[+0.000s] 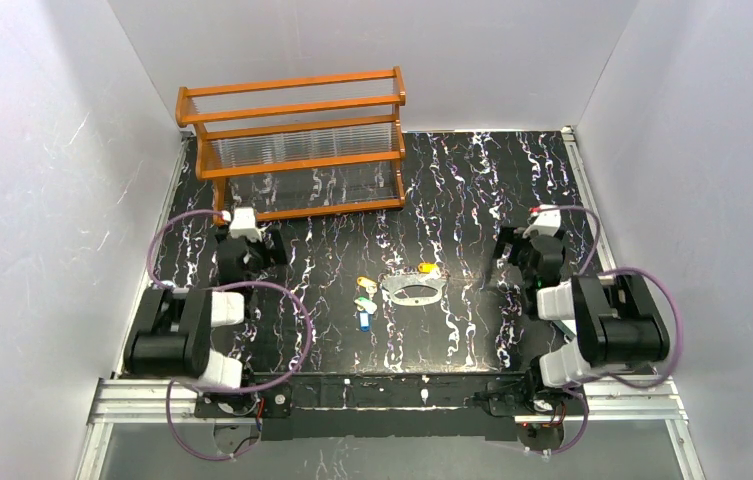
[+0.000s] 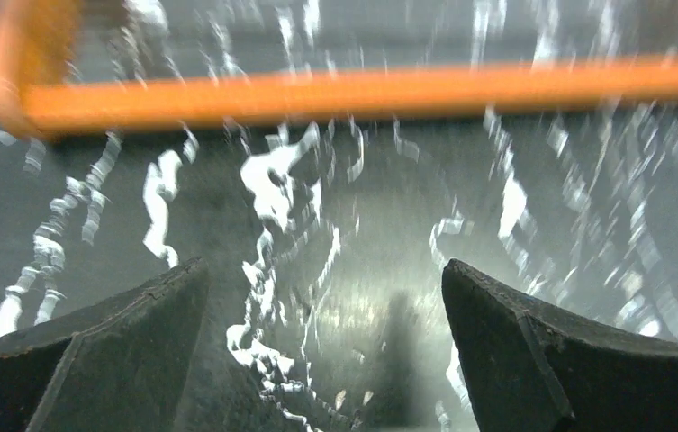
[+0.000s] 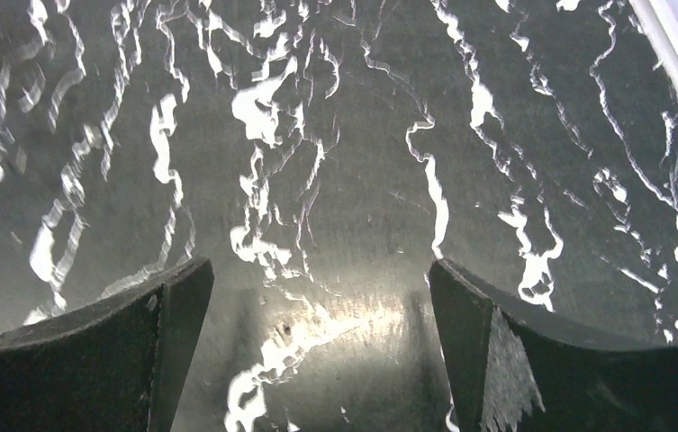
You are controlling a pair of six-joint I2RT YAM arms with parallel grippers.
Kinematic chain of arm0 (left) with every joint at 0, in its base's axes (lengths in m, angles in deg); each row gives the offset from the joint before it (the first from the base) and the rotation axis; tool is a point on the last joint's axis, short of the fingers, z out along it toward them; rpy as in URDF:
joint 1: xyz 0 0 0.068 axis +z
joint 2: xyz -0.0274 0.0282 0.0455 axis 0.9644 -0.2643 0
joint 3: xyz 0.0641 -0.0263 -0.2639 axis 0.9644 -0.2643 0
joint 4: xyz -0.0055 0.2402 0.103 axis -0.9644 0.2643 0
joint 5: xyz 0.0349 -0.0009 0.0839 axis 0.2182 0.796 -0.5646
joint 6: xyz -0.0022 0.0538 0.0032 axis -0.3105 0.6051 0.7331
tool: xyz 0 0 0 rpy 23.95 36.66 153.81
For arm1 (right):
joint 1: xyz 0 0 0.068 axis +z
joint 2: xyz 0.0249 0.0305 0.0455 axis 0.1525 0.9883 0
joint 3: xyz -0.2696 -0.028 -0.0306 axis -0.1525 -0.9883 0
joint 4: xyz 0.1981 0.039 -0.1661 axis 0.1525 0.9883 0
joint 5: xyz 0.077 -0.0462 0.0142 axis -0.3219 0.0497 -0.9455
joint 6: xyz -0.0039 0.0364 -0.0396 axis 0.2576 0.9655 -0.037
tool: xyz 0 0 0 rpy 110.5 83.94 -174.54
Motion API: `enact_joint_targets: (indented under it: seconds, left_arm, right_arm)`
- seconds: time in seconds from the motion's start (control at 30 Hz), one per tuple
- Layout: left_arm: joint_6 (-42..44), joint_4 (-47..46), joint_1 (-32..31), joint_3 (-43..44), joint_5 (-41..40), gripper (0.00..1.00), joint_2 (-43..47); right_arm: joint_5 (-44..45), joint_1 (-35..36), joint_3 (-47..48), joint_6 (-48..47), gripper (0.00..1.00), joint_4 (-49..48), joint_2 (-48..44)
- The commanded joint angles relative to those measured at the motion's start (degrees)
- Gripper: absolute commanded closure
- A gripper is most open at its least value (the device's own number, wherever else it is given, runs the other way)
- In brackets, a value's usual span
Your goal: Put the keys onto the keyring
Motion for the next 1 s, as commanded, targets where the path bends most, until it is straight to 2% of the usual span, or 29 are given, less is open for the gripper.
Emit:
enact_joint_targets:
  seconds: [0.0, 0.07, 0.2, 0.3, 0.37, 0.4, 0.53, 0.6, 0.67, 0.8, 0.97]
  left_arm:
    - [-16.1, 28.3, -0.7, 10.7, -12.4, 0.02, 20.3]
    - [-21.4, 38.9, -0.6, 15.9, -12.7, 0.02, 25.1]
    - [-24.8, 59.9, -0.3, 29.1, -9.8, 0.02, 26.5]
    - [-25.5, 73.4, -0.2, 37.9, -4.6, 0.02, 22.3]
    - [-26.8, 78.1, -0.2, 39.8, 1.5, 0.02, 19.2]
    - [-27.6, 78.1, -0.2, 38.9, 5.5, 0.02, 18.0]
    - [-32.6, 67.1, -0.7, 30.5, 17.7, 0.04, 16.5]
    - [-35.4, 61.9, -2.4, 26.9, 19.9, 0.10, 16.9]
    - [-36.9, 59.4, -5.6, 24.8, 18.6, 0.12, 17.5]
    - [-39.1, 55.2, -13.2, 22.0, 17.2, 0.18, 17.4]
    - [-39.5, 52.3, -21.8, 19.7, 11.4, 0.19, 17.9]
  right_arm:
    - [5.0, -0.4, 13.0, 11.3, 0.01, 27.0, -14.0]
    - [6.2, -0.5, 20.5, 18.8, 0.01, 41.3, -17.3]
    - [3.5, -0.5, 26.1, 26.1, 0.01, 54.7, -20.5]
    - [-2.8, -0.6, 26.3, 27.6, 0.01, 60.3, -22.2]
    - [-8.3, -0.6, 24.7, 27.4, 0.01, 60.8, -23.4]
    - [-11.4, -0.6, 24.1, 27.6, 0.01, 61.6, -23.6]
    - [-25.5, -0.6, 22.7, 27.1, 0.01, 65.3, -22.9]
    - [-33.6, -0.5, 20.3, 26.9, 0.01, 62.9, -21.9]
    - [-40.6, -0.3, 16.7, 27.9, 0.02, 58.7, -20.3]
    - [-43.3, 2.8, 13.7, 29.2, 0.05, 58.3, -16.9]
    - [-38.3, 10.3, 13.1, 28.0, 0.08, 61.2, -16.0]
